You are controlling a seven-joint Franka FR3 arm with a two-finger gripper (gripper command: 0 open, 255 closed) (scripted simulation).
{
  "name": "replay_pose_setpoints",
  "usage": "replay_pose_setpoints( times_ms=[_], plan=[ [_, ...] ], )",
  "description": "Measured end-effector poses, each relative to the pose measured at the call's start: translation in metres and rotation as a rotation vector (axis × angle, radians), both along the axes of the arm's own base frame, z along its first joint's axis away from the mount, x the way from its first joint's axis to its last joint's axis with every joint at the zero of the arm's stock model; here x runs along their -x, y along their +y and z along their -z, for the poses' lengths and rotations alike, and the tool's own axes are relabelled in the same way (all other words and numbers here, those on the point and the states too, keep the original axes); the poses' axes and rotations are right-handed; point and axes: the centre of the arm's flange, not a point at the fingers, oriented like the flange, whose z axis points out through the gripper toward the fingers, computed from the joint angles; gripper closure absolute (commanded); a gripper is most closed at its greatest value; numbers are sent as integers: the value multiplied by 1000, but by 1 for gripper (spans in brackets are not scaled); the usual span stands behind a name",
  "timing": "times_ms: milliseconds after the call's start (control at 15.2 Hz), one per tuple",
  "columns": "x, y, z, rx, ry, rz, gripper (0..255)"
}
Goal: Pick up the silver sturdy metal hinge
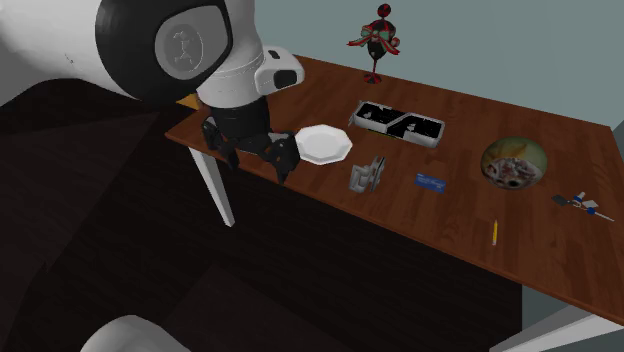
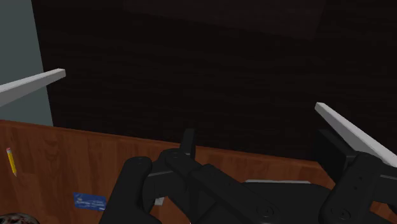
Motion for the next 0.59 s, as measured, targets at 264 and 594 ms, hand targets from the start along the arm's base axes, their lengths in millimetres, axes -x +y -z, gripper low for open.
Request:
replay_pose_setpoints(
  times_ms=[264, 594],
  plan=[
    [-24, -9, 13, -3, 4, 18, 0],
    [-84, -31, 36, -9, 10, 59, 0]
  ],
)
